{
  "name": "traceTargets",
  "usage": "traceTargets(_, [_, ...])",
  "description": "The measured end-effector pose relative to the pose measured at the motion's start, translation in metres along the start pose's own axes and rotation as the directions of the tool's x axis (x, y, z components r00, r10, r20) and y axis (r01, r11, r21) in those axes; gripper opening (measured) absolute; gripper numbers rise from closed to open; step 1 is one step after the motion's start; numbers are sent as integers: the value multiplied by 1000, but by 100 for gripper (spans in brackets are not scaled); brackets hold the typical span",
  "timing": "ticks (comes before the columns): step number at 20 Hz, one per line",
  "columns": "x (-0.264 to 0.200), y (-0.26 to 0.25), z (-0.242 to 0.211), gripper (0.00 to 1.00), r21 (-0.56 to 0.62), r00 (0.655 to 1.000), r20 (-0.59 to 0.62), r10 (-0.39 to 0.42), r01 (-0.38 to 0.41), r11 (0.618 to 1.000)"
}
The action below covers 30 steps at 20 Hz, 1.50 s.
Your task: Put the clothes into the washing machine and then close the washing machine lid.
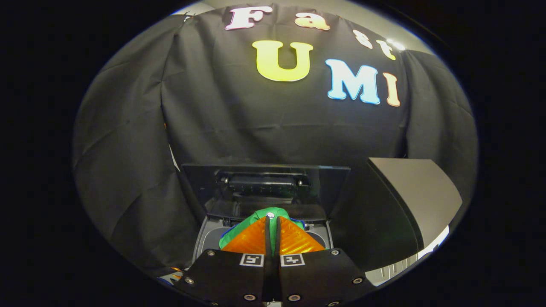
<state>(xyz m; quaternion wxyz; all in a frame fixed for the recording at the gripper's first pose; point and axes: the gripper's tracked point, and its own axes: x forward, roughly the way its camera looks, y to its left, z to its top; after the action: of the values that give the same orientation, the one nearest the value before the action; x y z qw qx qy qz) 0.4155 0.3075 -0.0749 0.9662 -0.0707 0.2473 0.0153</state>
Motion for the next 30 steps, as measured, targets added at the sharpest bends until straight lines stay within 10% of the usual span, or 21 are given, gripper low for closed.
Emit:
traceTargets(29, [88,26,-170,1,-25,894,-445,40,-57,998])
traceTargets(30, [92,29,-165,20,-26,905,-423,49,-67,997])
